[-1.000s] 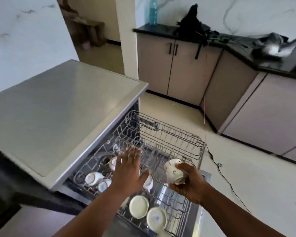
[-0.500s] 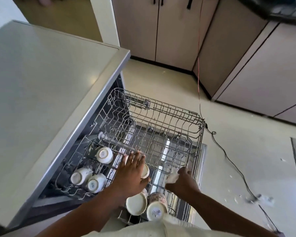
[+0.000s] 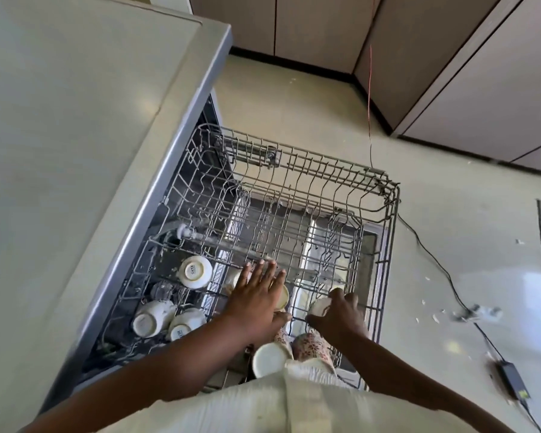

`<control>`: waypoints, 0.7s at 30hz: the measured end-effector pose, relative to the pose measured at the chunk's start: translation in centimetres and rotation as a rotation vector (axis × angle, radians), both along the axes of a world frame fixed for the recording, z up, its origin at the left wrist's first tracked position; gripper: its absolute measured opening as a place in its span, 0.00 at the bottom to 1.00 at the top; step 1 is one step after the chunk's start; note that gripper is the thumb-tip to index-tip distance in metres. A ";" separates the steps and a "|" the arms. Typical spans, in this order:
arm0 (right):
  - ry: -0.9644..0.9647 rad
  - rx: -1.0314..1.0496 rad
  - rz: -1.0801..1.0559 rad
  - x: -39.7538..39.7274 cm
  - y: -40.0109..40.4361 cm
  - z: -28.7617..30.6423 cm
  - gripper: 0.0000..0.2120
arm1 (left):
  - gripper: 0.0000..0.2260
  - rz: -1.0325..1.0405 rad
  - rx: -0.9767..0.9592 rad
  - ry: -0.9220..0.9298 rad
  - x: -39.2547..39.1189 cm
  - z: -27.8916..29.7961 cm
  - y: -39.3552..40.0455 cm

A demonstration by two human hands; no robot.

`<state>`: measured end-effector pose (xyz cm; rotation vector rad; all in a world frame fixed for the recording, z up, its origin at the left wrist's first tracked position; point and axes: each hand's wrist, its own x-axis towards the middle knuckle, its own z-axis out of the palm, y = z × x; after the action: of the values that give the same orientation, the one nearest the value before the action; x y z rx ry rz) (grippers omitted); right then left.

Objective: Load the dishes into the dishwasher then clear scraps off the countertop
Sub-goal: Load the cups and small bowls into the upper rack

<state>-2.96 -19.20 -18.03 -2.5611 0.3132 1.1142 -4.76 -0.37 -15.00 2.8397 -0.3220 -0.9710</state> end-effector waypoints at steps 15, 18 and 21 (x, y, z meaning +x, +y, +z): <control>-0.053 0.034 0.017 0.7 0.6 -1.3 0.45 | 0.36 -0.026 0.027 0.029 0.5 -1.7 0.2; -0.049 0.039 0.049 0.3 0.6 -1.9 0.49 | 0.36 -0.016 0.026 0.037 0.4 -1.9 0.0; -0.066 0.031 0.085 0.2 0.6 -2.0 0.48 | 0.36 -0.015 0.032 0.050 0.4 -2.2 -0.1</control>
<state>-2.72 -18.64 -20.03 -2.5991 0.1716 1.0523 -4.36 -0.51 -17.16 2.8401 -0.3254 -1.0574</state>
